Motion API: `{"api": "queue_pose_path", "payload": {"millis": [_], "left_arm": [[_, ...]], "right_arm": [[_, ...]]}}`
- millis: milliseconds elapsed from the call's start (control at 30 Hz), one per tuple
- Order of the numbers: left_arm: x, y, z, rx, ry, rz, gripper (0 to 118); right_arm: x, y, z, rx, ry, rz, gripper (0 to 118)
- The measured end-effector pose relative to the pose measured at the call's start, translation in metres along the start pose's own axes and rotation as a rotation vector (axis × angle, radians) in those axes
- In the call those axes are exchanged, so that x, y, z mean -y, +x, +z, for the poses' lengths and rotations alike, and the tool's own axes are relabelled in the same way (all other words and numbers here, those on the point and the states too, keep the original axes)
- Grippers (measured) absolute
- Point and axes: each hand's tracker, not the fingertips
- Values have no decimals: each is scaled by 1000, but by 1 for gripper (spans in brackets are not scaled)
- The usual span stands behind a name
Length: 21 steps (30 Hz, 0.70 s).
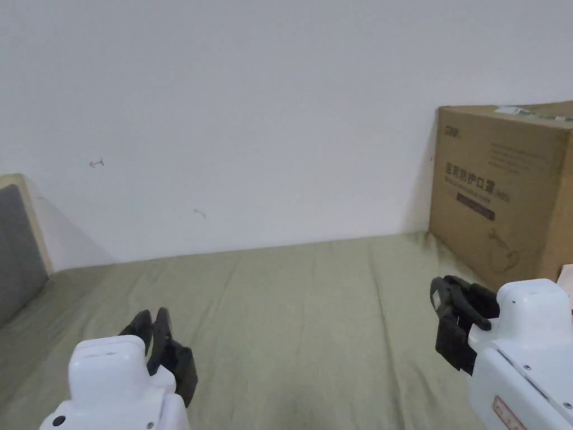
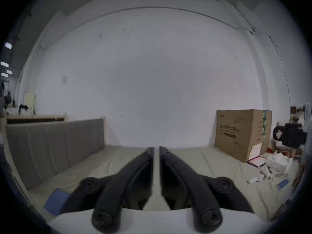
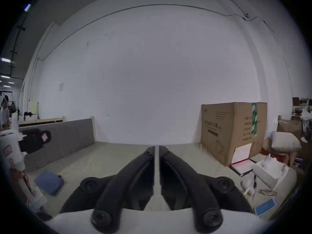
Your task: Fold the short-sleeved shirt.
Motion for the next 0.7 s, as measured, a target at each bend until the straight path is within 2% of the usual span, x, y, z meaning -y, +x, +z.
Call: {"api": "queue_pose_path", "payload": {"millis": [100, 133, 167, 200, 233, 300, 400, 700], "left_arm": [[1, 4, 5, 39, -20, 1, 60], [1, 4, 6, 50, -31, 4, 76], [1, 4, 7, 50, -43, 10, 92], [1, 4, 7, 46, -45, 13, 109], [1, 6, 9, 42, -46, 14, 118], [3, 4, 14, 41, -38, 13, 118], [3, 5, 12, 54, -61, 3, 118], [1, 5, 13, 120, -64, 23, 118]], "right_arm": [[5, 2, -2, 42, -25, -26, 70], [8, 1, -4, 58, -33, -24, 94], [9, 1, -3, 56, -26, -21, 110], [11, 1, 0, 52, -17, -21, 117], [11, 0, 2, 49, -8, -11, 118], [12, -4, 4, 60, 3, 36, 118], [12, -7, 5, 53, 7, 62, 118], [13, -12, 2, 24, -18, 42, 118]]}}
